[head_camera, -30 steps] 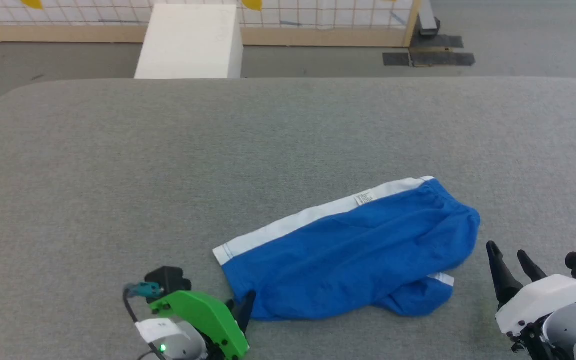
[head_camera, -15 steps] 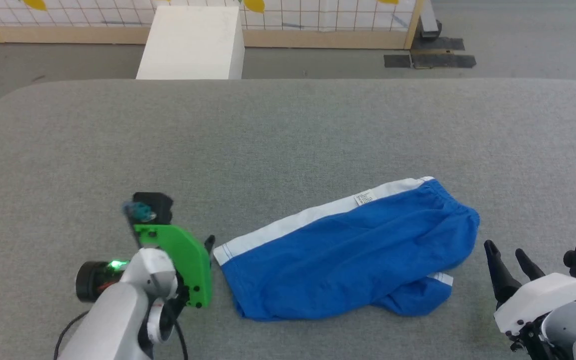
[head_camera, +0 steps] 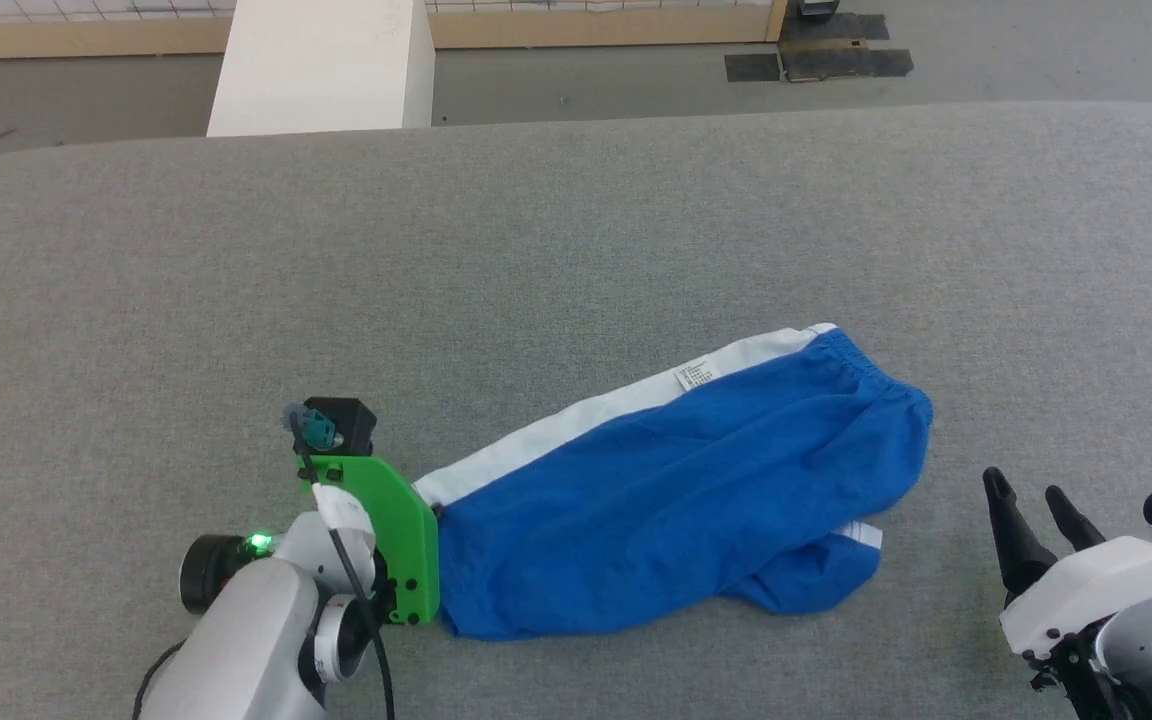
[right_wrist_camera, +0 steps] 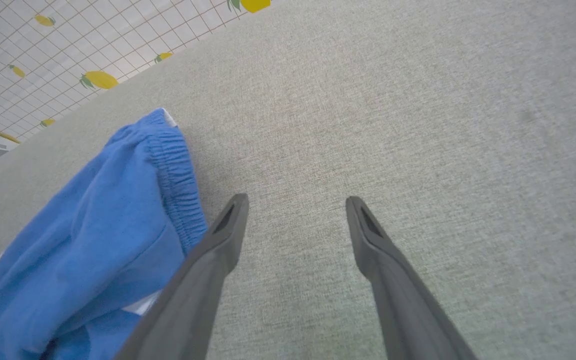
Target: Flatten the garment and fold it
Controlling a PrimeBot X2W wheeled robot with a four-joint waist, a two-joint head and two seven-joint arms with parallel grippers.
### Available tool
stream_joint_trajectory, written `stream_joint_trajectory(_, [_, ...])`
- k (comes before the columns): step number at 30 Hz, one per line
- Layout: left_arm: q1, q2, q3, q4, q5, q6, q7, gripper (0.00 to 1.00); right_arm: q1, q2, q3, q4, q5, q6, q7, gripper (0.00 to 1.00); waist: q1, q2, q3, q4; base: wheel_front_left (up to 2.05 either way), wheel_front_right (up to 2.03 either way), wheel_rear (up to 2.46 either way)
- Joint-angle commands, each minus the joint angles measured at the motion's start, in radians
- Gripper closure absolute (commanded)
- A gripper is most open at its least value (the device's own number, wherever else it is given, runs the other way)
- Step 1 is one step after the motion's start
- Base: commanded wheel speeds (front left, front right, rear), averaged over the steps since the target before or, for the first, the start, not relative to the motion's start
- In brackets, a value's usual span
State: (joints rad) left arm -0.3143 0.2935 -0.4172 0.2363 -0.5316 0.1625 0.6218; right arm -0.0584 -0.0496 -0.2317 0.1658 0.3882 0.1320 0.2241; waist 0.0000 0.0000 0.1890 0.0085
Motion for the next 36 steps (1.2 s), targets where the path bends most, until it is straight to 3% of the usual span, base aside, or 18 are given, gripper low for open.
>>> stream_joint_trajectory(1, [-0.006,-0.011,-0.002,0.014,-0.011,-0.008,-0.002,1.0,-0.012,-0.001,-0.003,-0.002,-0.001,-0.001,-0.006,0.0,0.0,0.0,0.002,0.003,0.0,0.0,0.0])
stream_joint_trajectory(3, [-0.005,-0.021,0.004,0.012,-0.025,-0.012,-0.017,1.0,-0.016,-0.001,-0.003,-0.004,-0.003,-0.001,-0.001,0.0,0.0,0.0,0.003,0.009,0.0,0.0,0.0])
stream_joint_trajectory(6, [0.004,-0.052,0.039,-0.046,-0.059,-0.008,-0.084,1.0,-0.128,-0.006,0.011,-0.097,-0.118,-0.001,0.109,0.0,0.0,0.0,0.01,0.028,0.0,0.0,0.0])
stream_joint_trajectory(9, [0.015,-0.066,0.049,-0.09,-0.07,-0.002,-0.111,1.0,-0.232,-0.047,0.087,-0.114,-0.147,-0.001,0.26,0.0,0.0,0.0,0.022,0.038,0.0,0.0,0.0])
stream_joint_trajectory(13, [0.029,-0.076,0.045,-0.145,-0.071,0.007,-0.121,1.0,-0.381,-0.145,0.239,-0.04,-0.184,-0.001,0.467,0.0,0.0,0.0,0.054,0.055,0.0,0.0,0.0])
stream_joint_trajectory(17, [0.033,-0.079,0.039,-0.183,-0.067,0.018,-0.12,1.0,-0.492,-0.211,0.383,0.07,-0.192,-0.001,0.575,0.0,0.0,0.0,0.094,0.074,0.0,0.0,0.0])
stream_joint_trajectory(31, [0.043,-0.093,0.032,-0.219,-0.072,0.036,-0.129,1.0,-0.631,-0.301,0.694,0.289,-0.111,-0.001,0.564,0.0,0.0,0.0,0.164,0.117,0.0,0.0,0.0])
stream_joint_trajectory(32, [0.044,-0.093,0.033,-0.218,-0.074,0.037,-0.13,1.0,-0.634,-0.304,0.705,0.299,-0.101,-0.001,0.568,0.25,0.0,0.0,0.163,0.117,0.0,0.0,0.0])
stream_joint_trajectory(33, [0.045,-0.093,0.034,-0.217,-0.076,0.037,-0.131,1.0,-0.639,-0.307,0.715,0.308,-0.085,-0.001,0.571,0.72,0.0,0.0,0.162,0.118,0.0,0.0,0.0])
stream_joint_trajectory(34, [0.045,-0.093,0.036,-0.217,-0.078,0.037,-0.132,1.0,-0.644,-0.311,0.723,0.311,-0.075,-0.001,0.57,1.0,0.0,0.0,0.16,0.118,0.0,0.0,0.0])
stream_joint_trajectory(36, [0.045,-0.091,0.043,-0.214,-0.083,0.036,-0.139,1.0,-0.655,-0.318,0.735,0.317,-0.048,-0.001,0.565,1.0,0.0,0.0,0.15,0.116,0.0,0.0,0.0])
